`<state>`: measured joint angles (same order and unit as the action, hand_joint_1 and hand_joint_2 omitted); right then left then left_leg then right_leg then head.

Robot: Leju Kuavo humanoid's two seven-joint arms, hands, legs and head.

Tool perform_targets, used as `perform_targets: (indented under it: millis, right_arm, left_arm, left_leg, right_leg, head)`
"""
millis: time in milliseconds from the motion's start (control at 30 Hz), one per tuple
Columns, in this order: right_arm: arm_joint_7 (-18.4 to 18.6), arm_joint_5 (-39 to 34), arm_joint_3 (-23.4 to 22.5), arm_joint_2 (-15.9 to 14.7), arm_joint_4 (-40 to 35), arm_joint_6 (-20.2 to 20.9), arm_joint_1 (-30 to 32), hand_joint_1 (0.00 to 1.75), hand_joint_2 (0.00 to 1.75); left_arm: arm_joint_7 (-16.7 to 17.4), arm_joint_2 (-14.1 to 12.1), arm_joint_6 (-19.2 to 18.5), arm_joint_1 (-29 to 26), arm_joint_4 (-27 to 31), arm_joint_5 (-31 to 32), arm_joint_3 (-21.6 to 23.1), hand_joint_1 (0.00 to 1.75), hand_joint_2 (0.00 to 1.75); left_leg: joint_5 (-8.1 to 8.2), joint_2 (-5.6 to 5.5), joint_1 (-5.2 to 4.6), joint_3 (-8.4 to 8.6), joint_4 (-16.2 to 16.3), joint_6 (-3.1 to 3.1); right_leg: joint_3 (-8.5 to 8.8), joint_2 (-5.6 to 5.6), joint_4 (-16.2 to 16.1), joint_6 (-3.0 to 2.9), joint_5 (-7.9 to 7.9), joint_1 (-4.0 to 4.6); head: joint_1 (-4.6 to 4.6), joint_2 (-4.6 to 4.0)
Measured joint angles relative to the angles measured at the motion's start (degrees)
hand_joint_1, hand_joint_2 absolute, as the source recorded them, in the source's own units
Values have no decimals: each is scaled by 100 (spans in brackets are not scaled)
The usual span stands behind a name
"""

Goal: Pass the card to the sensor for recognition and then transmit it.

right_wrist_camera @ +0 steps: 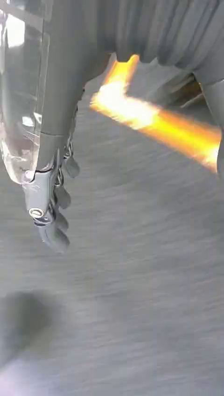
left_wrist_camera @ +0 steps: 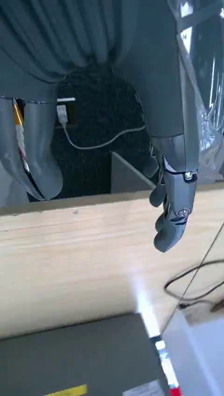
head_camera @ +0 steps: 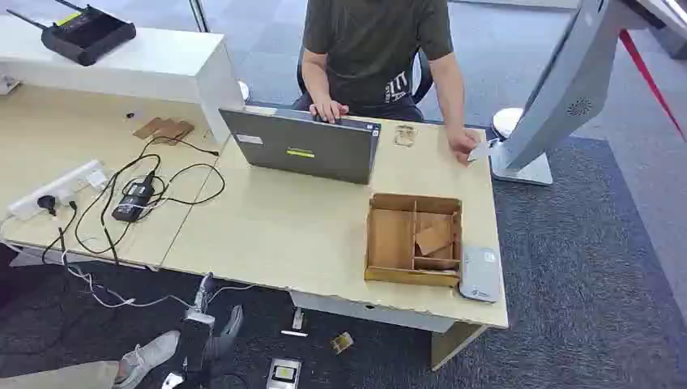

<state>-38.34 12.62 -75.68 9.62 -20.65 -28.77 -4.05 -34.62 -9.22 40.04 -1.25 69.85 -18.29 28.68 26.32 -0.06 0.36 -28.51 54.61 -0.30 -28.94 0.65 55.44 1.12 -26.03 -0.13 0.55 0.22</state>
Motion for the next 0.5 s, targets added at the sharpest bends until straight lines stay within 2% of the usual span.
perform_targets:
  millis: [33, 67, 100, 133, 200, 233, 333, 400, 500]
  right_arm:
    - [50, -571, 446, -50, -575, -470, 277, 0, 175]
    - [293, -899, 933, -164, -1252, -871, 517, 0, 175]
    - [710, -828, 1299, -314, -1810, -916, 629, 0, 175]
    - [1415, -484, 1739, -534, -2479, -922, 604, 0, 175]
    - [2914, 960, 2727, -989, -3622, -922, 338, 0, 175]
    - [3434, 1708, 3247, -1185, -4108, -924, 213, 0, 175]
    - [4909, 3417, 4880, -1525, -5212, -937, -156, 0, 175]
    - [5806, 3911, 5940, -1678, -5695, -933, -421, 0, 175]
    - [6748, 4453, 7468, -1902, -6122, -602, -981, 0, 175]
  left_arm:
    - [7, -22, 0, -2, 31, -192, 7, 0, 175]
    - [13, -50, 0, 16, 55, -406, 26, 0, 175]
    - [9, -70, -26, 55, 59, -550, 57, 0, 175]
    - [-18, -90, -88, 129, 57, -762, 105, 0, 175]
    - [-109, -105, -271, 364, 53, -1129, 232, 0, 175]
    - [-151, -105, -373, 456, 53, -1253, 301, 0, 175]
    - [-208, -98, -651, 580, 46, -1443, 498, 0, 175]
    - [-210, -94, -743, 658, 27, -1445, 610, 0, 175]
    - [-188, -70, -881, 778, -15, -1376, 798, 0, 175]
  left_leg:
    - [2, -14, -21, 0, -1, 6]
    - [-3, -11, -33, -10, -6, 13]
    - [-2, 10, -50, -69, -11, 13]
    - [-2, 75, -54, -99, -10, 13]
    - [-11, 164, -68, -102, -9, 38]
    - [-18, 163, -78, -103, -8, 58]
    - [-68, 97, -83, -131, -2, 84]
    - [-106, 30, -83, -175, -1, 80]
    - [-154, -55, -83, -229, -1, 71]
  right_leg:
    - [12, -17, 9, 9, -6, -22]
    - [3, -12, 26, 11, -4, -39]
    - [-3, 7, 45, 14, 12, -46]
    - [-33, 68, 53, 13, 30, -51]
    - [-68, 155, 54, 34, 55, -60]
    - [-70, 154, 49, 44, 61, -64]
    - [-74, 90, 39, 72, 94, -75]
    - [-98, 24, 42, 75, 100, -77]
    - [-145, -54, 53, 64, 120, -79]
  head:
    - [11, 0]
    - [9, 0]
    - [9, 0]
    - [7, 0]
    - [4, 0]
    - [5, 0]
    - [-2, 0]
    - [4, 0]
    - [2, 0]
